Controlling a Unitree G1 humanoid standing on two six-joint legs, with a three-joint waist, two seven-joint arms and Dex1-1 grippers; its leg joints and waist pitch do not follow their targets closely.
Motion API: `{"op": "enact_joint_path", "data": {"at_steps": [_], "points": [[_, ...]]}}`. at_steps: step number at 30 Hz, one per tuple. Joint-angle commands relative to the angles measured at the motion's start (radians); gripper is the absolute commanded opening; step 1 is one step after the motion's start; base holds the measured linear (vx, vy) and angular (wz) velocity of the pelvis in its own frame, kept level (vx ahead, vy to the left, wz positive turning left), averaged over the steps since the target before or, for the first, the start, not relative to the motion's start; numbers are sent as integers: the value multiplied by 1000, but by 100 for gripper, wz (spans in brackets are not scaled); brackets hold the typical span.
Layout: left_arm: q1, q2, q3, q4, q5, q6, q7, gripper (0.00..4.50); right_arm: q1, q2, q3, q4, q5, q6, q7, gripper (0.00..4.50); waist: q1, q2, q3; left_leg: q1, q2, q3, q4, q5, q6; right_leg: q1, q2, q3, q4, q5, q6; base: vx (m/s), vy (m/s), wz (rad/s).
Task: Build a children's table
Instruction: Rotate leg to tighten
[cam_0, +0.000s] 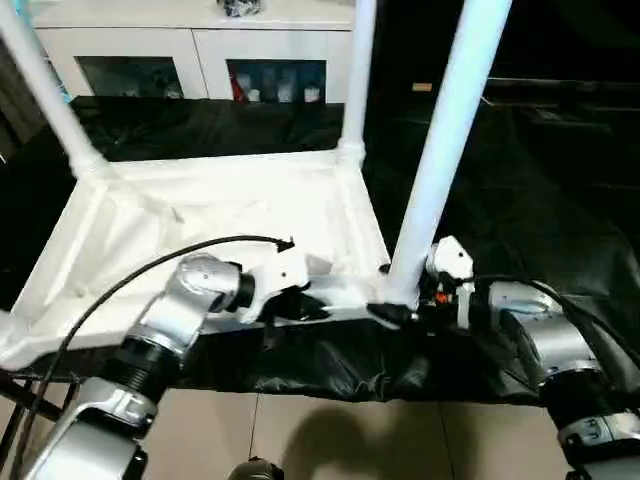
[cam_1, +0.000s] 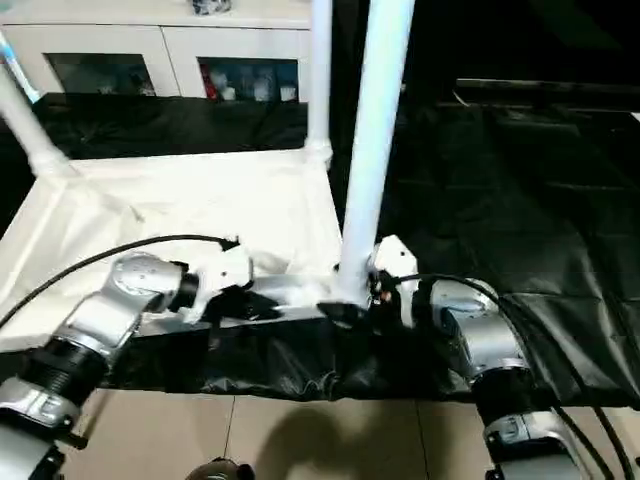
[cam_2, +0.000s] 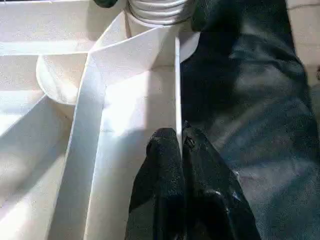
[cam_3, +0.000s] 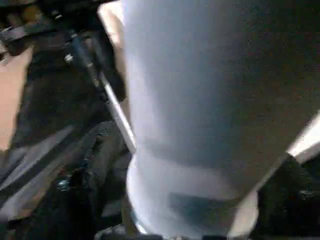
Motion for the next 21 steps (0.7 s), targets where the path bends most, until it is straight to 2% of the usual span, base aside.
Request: {"op": "enact_joint_path", "data": {"at_steps": [1, 6, 12, 13, 14, 15, 16, 17, 18, 19, 20, 21], "points": [[-37, -8, -26, 18, 4, -19, -7, 0, -17, 20, 79, -23, -1, 4, 83, 332, 2, -5, -62, 25, 61, -21, -59, -192, 76, 37, -78, 44, -64, -16, -261, 0, 0, 0], [-52, 1, -27, 43, 8, -38, -22, 0, -26, 19, 92, -14, -6, 6, 105, 293, 5, -7, -62, 25, 61, -20, -57, -181, 80, 38, -80, 43, -63, -16, -263, 0, 0, 0], [-64, -16, -4, 73, 6, -23, 23, 0, -2, 43, 78, -31, 2, 34, 59, 272, 7, -8, -58, 26, 63, -21, -62, -229, 55, 34, -81, 46, -70, -101, -252, 0, 0, 0], [-75, -44, 10, 93, 25, 30, 115, 0, 6, 82, 44, -17, -13, 73, -79, 271, 6, -7, -55, 29, 63, -21, -66, -238, 45, 30, -80, 47, -72, -118, -250, 0, 0, 0], [-75, -44, 10, 93, 25, 30, 115, 0, 6, 82, 44, -17, -13, 73, -79, 270, 4, -7, -54, 29, 63, -22, -67, -249, 38, 29, -81, 48, -73, -137, -248, 0, 0, 0], [-81, -69, 19, 103, 35, 54, 177, 0, 11, 109, 24, -2, -27, 80, -170, 270, 3, -7, -52, 30, 62, -24, -70, -267, 29, 30, -82, 48, -76, -166, -243, 0, 0, 0], [-86, -91, 26, 109, 42, 71, 226, 0, 13, 136, 7, 17, -42, 83, -258, 269, 0, -9, -49, 35, 62, -26, -74, -307, -2, 27, -87, 51, -84, -247, -223, 0, 0, 0], [-90, -122, 30, 114, 53, 89, 286, 0, 11, 168, -12, 41, -59, 86, -362, 269, -1, -10, -49, 36, 60, -27, -74, -318, -8, 27, -88, 51, -86, -270, -216, 0, 0, 0], [-93, -157, 32, 113, 61, 115, 340, 0, 5, 202, -32, 64, -70, 97, -461, 269, -5, 1, -45, 38, 62, -30, -79, -344, -25, 23, -90, 53, -90, -308, -206, 0, 0, 0], [-93, -175, 33, 112, 64, 129, 364, 0, 2, 219, -41, 75, -72, 105, -505, 269, -11, -5, -44, 41, 61, -32, -82, -374, -40, 22, -89, 52, -95, -343, -193, 0, 0, 0], [-93, -175, 33, 112, 64, 129, 364, 0, 2, 219, -41, 75, -72, 105, -505, 269, -10, -6, -45, 43, 60, -33, -81, -381, -42, 23, -89, 52, -97, -354, -187, 0, 0, 0], [-93, -209, 37, 107, 62, 154, 404, 0, -4, 243, -48, 88, -82, 104, -569, 269, -11, -2, -47, 44, 60, -32, -81, -382, -42, 21, -88, 55, -98, -340, -181, 0, 0, 0]]}}
